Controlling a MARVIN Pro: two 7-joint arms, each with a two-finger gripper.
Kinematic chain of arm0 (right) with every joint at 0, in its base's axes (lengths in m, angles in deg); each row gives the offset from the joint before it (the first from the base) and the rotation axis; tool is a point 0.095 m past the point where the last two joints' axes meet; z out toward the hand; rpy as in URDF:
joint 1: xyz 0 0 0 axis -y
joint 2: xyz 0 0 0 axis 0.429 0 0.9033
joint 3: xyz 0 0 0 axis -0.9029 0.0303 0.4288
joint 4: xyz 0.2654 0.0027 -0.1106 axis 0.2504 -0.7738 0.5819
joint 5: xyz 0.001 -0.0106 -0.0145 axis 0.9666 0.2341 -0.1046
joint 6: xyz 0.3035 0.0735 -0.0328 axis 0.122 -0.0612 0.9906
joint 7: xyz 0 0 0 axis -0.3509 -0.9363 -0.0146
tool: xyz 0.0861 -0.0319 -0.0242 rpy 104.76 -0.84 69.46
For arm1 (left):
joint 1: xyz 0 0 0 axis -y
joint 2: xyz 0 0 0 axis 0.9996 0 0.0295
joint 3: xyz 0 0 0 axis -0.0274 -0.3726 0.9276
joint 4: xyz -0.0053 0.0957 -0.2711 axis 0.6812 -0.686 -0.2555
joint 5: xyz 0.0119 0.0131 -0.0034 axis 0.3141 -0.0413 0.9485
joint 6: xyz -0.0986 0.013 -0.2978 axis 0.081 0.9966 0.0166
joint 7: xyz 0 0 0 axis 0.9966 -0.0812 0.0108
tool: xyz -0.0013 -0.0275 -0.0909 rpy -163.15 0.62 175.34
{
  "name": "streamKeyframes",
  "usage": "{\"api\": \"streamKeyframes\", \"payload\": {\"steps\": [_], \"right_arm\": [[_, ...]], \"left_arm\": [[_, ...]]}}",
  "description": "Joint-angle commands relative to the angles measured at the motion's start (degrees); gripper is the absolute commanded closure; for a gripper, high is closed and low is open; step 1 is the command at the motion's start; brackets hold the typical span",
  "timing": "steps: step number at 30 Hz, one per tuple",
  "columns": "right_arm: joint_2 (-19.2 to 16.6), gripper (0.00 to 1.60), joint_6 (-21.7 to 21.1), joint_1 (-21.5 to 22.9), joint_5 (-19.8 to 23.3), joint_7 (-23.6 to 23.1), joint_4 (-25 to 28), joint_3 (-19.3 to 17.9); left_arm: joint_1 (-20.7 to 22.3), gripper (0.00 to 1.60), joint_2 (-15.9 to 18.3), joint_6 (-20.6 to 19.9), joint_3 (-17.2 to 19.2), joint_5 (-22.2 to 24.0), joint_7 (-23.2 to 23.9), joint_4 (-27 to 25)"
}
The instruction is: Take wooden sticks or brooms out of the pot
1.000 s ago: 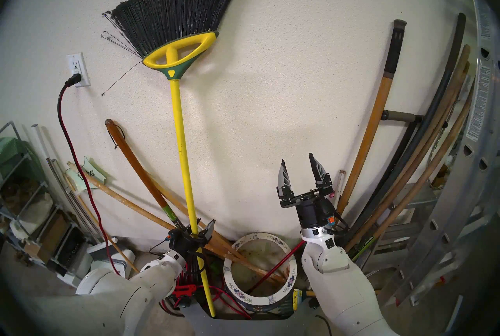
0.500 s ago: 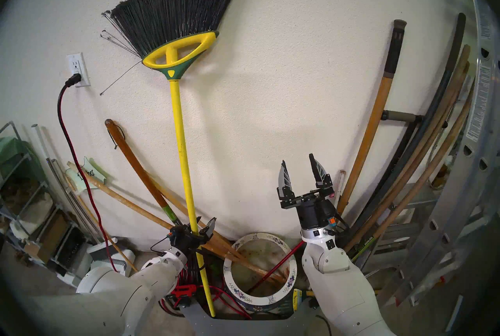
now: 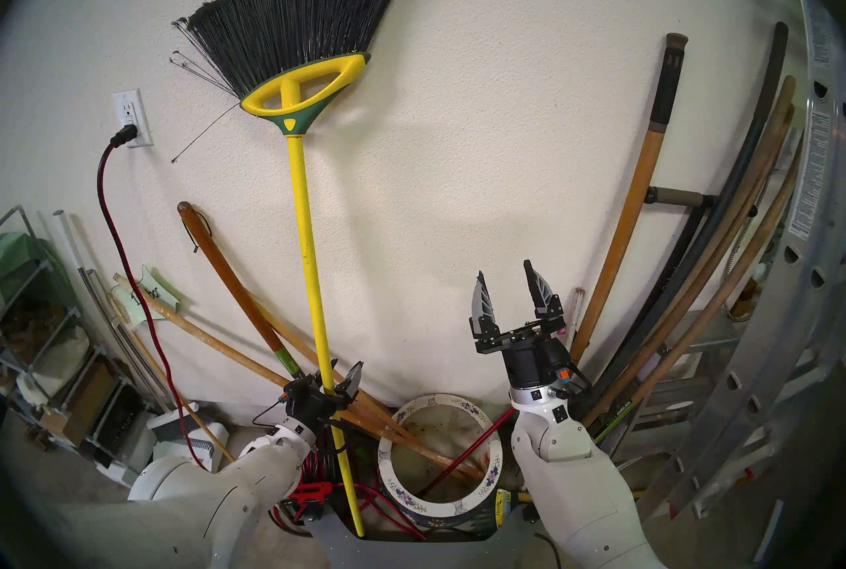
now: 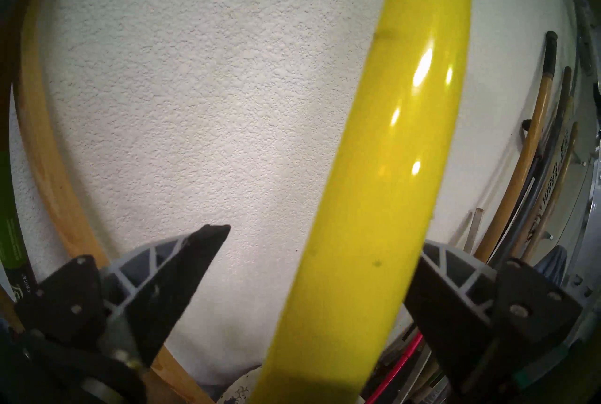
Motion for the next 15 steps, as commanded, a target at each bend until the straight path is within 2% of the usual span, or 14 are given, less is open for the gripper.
{"api": "streamKeyframes", "payload": {"steps": [1, 7, 15], "right_arm": [[0.66, 0.0, -0.02, 0.16, 0.49, -0.88, 0.18, -0.14], [0.97, 0.0, -0.02, 0.13, 0.98, -1.79, 0.13, -0.48], [1.38, 0.0, -0.02, 0.08, 1.61, -2.98, 0.06, -0.96]], "left_arm": [[-1.05, 0.0, 0.52, 1.01, 1.88, 1.99, 3.86, -1.35], [-1.8, 0.0, 0.8, 1.89, 3.65, 3.49, 7.01, -2.13], [-2.51, 0.0, 1.29, 1.14, 5.53, 5.24, 10.3, -2.99]]}}
